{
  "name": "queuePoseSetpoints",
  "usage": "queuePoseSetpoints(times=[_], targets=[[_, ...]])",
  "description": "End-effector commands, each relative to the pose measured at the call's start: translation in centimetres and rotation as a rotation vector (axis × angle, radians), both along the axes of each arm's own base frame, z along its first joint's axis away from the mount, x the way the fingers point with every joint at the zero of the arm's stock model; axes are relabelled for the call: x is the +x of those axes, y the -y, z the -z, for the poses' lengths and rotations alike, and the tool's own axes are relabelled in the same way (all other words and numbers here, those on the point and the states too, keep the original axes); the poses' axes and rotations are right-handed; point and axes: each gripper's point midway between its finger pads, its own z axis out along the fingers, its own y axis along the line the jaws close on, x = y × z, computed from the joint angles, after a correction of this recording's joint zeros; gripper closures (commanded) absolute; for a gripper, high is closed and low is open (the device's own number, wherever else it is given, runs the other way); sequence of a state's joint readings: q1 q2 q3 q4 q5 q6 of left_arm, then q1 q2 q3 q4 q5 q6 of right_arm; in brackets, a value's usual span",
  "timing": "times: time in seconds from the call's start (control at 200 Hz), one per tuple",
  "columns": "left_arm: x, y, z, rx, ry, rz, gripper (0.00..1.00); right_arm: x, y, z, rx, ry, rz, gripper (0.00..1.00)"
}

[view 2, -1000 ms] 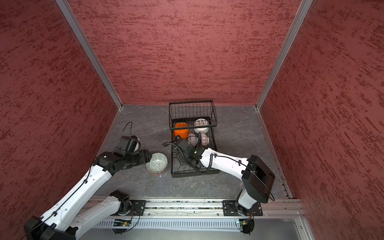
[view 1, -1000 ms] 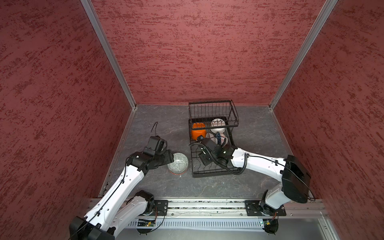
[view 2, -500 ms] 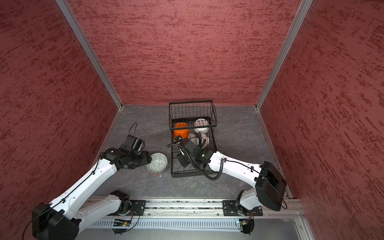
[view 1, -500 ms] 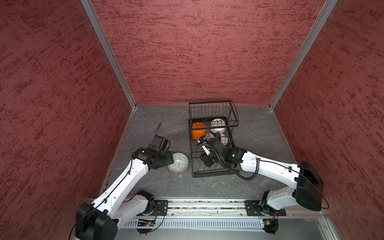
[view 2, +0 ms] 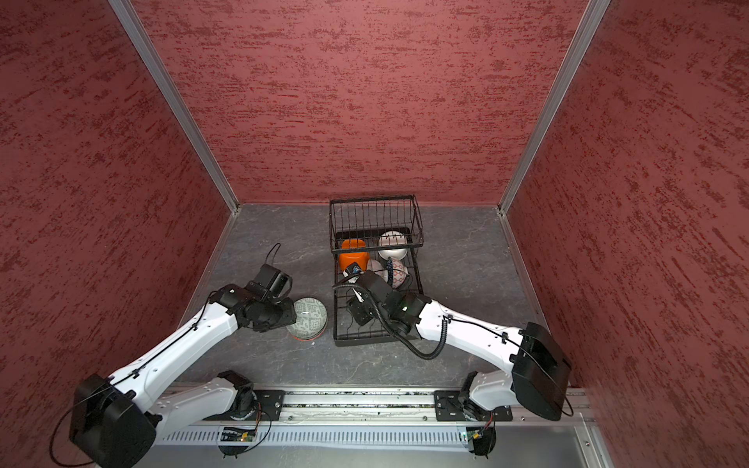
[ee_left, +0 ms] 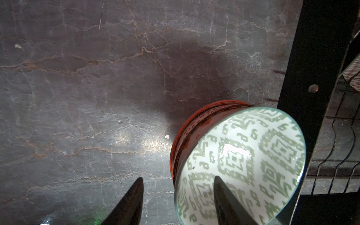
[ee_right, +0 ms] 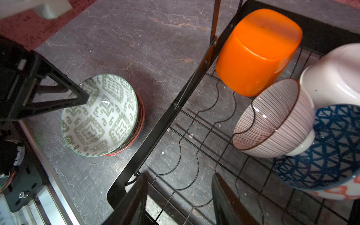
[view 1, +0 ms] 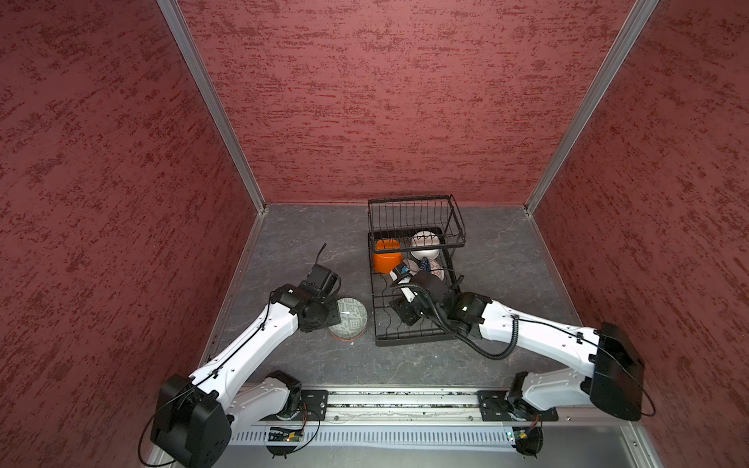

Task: Load bowls into a dish rack
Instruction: Place the bowl in the dish rack, then pick up the bowl from the stack of bowls.

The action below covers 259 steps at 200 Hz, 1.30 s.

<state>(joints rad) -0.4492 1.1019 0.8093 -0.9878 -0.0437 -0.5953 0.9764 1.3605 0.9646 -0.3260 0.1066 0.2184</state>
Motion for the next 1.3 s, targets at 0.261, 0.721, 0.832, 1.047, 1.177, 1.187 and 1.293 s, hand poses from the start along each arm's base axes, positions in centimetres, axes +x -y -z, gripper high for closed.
queuePoseSetpoints(times=[0.261, 0.721, 0.832, 1.047, 1.177, 1.187, 1.293], targets=[[0.6, 0.2, 0.1, 0.043, -0.002, 0.005, 0.52, 0.2, 0.1, -0.8, 0.044, 0.030, 0.029, 0.46], [1.3, 0.4, 0.1, 0.099, -0.004, 0.026, 0.74, 0.4, -0.1, 0.1, 0.026, 0.019, 0.028, 0.46], [1.4, 0.6, 0.0, 0.095, 0.004, 0.034, 0.77, 0.3, -0.1, 0.3, 0.021, 0.017, 0.027, 0.46], [1.4, 0.9, 0.0, 0.092, 0.012, 0.047, 0.83, 0.3, -0.1, 0.3, 0.025, 0.018, 0.028, 0.46], [1.4, 1.1, 0.1, 0.099, 0.021, 0.065, 0.86, 0.3, -0.1, 0.4, 0.022, 0.015, 0.028, 0.46], [1.4, 1.1, 0.1, 0.100, 0.022, 0.068, 0.86, 0.3, -0.1, 0.5, 0.022, 0.014, 0.029, 0.46], [1.4, 1.1, 0.0, 0.107, 0.029, 0.077, 0.89, 0.3, -0.1, 0.6, 0.021, 0.011, 0.031, 0.46]])
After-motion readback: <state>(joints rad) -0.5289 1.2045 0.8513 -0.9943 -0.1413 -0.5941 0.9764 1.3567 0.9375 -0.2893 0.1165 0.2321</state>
